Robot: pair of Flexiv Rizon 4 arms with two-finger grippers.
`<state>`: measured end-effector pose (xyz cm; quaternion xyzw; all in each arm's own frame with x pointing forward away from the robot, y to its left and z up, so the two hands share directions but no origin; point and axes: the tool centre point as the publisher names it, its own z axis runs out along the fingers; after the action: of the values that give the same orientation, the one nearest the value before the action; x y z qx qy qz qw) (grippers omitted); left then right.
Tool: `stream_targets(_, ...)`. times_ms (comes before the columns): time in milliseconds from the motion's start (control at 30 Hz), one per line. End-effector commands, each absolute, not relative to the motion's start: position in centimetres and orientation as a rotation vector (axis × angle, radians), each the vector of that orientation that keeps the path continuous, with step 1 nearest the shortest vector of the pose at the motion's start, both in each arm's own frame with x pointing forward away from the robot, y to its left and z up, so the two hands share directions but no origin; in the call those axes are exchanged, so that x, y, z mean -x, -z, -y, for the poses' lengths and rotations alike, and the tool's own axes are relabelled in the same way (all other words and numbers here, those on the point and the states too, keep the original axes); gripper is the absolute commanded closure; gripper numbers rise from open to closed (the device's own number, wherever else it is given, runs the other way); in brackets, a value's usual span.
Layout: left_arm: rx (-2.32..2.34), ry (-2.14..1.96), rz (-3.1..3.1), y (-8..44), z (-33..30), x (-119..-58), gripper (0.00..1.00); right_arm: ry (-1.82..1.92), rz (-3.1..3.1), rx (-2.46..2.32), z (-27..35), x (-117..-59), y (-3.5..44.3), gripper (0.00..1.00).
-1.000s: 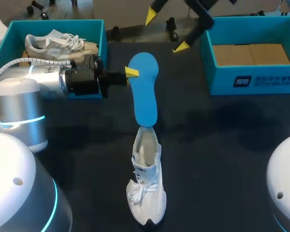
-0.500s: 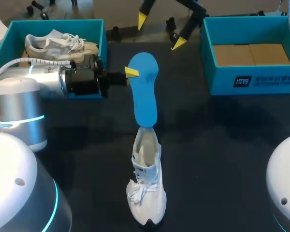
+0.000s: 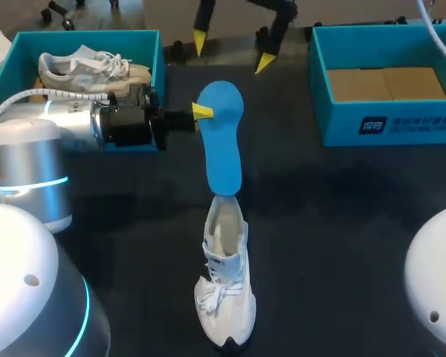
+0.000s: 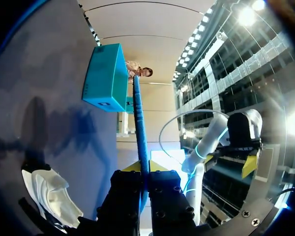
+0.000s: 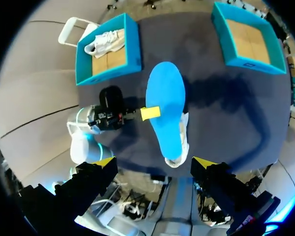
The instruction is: Take the shoe out of the shoebox, open the shoe tongue, remove and reinsert the insole, then place the shoe into the shoebox
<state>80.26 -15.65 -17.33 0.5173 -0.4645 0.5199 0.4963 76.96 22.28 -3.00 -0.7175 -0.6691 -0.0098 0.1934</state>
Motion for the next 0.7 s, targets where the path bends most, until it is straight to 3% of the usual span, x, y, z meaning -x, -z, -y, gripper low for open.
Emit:
stream_targets(33, -1.253, -1.261, 1.124, 17.4, 15.7, -80.3, 1.0, -0.087, 2.05, 2.157, -23.5, -76.6, 2.8, 0.0)
stream_targets(700, -1.253, -1.261, 1.124, 17.4, 15.7, -80.3, 1.0, 0.082, 2.212, 2.231, -25.2, -75.4, 5.6, 0.0)
